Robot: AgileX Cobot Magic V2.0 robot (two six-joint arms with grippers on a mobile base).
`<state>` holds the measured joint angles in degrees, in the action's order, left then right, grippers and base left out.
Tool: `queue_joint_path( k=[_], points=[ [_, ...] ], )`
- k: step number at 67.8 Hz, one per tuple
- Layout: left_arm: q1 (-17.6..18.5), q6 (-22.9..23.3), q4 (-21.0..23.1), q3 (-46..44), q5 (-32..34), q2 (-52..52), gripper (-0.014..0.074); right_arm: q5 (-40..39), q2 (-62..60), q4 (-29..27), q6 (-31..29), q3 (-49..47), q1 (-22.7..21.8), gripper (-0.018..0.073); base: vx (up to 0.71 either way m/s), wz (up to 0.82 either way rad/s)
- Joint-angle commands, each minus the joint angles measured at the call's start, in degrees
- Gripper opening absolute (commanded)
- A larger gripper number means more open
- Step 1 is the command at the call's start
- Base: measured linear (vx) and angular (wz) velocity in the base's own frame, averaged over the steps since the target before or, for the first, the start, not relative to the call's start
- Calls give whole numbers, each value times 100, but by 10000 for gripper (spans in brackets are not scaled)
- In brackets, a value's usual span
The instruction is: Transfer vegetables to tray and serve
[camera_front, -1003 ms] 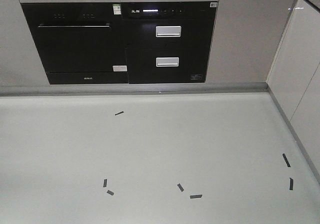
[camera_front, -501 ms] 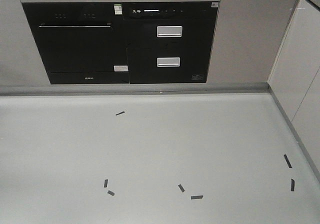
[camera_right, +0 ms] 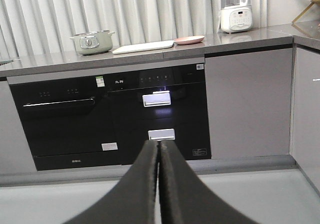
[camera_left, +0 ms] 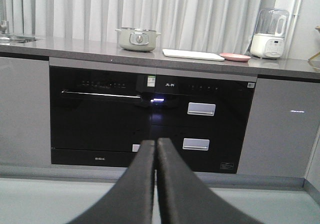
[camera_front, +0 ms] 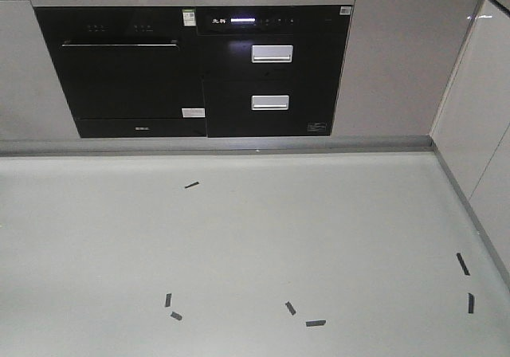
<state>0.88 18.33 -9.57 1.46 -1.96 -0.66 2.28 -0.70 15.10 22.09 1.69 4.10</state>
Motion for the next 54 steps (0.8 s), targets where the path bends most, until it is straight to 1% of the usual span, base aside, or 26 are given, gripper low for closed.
queue_joint_path(
  k=[1, 36, 54],
  points=[
    [-4, 39, 0, 127, 430, -8, -6, -405, -32, 54, -9, 74, -24, -3, 8, -4],
    [-4, 39, 0, 127, 430, -8, -6, -405, -32, 54, -9, 74, -24, -3, 11, -4],
    [-4, 39, 0, 127, 430, -8, -6, -405, -32, 54, -9, 74, -24, -3, 7, 8]
  ],
)
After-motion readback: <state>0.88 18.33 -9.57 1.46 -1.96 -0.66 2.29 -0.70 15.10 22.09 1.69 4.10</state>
